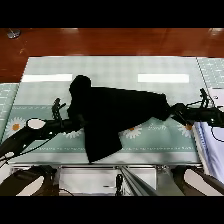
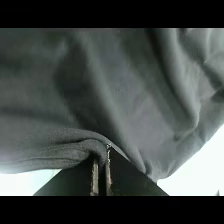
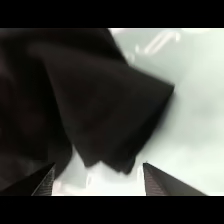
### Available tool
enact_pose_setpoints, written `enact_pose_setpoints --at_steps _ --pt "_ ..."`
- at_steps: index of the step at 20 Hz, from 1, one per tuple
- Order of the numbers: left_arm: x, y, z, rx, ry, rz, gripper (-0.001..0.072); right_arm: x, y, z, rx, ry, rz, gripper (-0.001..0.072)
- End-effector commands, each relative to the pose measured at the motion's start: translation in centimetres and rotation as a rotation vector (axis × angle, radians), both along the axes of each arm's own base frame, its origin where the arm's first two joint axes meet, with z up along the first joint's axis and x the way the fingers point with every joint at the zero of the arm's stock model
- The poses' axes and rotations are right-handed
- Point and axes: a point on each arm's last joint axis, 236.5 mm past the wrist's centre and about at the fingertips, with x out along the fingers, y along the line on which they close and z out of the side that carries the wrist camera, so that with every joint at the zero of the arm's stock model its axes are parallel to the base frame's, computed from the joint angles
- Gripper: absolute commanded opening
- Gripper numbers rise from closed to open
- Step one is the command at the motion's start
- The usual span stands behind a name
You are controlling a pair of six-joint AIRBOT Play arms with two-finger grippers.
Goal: Fold the shirts.
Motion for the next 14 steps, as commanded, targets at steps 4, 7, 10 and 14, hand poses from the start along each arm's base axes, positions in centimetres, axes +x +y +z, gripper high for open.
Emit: enact_pose_setpoints --at_steps 4,7,10,14 --pt "0.6 -0.6 1.0 -0.022 -0.016 -0.003 0.0026 3.2 1.8 -1.8 0.05 0.036 0.052 0.0496" --pt "0.6 -0.6 1.1 -0.024 -0.018 -0.005 0.0026 5.0 3.5 -1.9 0.044 0.024 0.121 0.0085" --pt "3.1 -0.2 4.9 -0.085 -0.076 0.004 0.0025 8.4 2.8 3.4 0.032 -0.091 0.178 0.0031" --pt "12.2 4.3 21.8 -0.121 -0.493 0.106 0.0025 15.4 0.3 21.8 -0.075 -0.462 0.196 0.003"
